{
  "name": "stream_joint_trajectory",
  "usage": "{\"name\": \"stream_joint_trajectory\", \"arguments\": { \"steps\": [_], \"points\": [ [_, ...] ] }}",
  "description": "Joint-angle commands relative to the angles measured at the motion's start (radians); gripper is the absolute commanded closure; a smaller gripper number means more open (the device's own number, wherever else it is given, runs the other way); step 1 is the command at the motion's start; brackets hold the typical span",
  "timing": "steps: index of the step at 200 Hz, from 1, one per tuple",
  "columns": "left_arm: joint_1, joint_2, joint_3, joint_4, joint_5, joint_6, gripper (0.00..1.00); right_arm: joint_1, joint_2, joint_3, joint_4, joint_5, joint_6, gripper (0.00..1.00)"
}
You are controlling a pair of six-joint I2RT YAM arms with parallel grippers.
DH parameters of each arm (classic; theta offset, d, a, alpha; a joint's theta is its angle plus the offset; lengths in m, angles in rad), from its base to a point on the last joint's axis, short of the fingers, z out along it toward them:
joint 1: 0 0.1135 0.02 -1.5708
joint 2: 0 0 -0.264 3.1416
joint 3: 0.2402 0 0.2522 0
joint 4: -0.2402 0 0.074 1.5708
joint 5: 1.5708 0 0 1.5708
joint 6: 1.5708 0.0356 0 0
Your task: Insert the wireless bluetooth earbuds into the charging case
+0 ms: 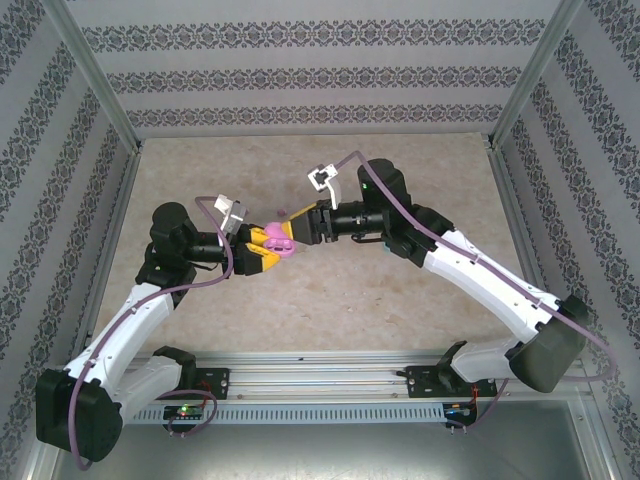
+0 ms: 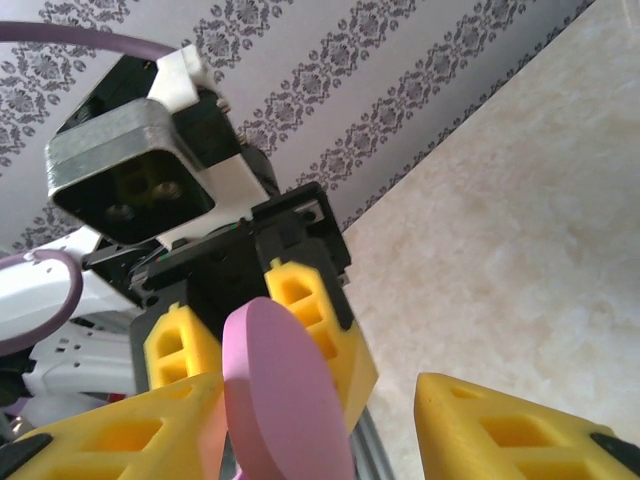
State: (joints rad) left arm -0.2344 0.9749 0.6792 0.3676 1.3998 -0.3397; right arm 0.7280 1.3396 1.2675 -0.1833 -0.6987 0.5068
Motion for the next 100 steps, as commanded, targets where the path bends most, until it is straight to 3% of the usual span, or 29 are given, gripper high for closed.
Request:
{"name": "stream_joint_trajectory", "arguments": {
  "steps": [1,100],
  "points": [
    [-0.013,-0.020,0.022,0.088,0.058,-0.016,0.93,-0.007,0.025,-0.011,0.017,0.044,0.022,0.48],
    [-0.012,0.011,0.057,0.078,0.000,-0.020,0.91,0.033,0.031,-0.035,-0.031,0.073,-0.077,0.48]
  ]
}}
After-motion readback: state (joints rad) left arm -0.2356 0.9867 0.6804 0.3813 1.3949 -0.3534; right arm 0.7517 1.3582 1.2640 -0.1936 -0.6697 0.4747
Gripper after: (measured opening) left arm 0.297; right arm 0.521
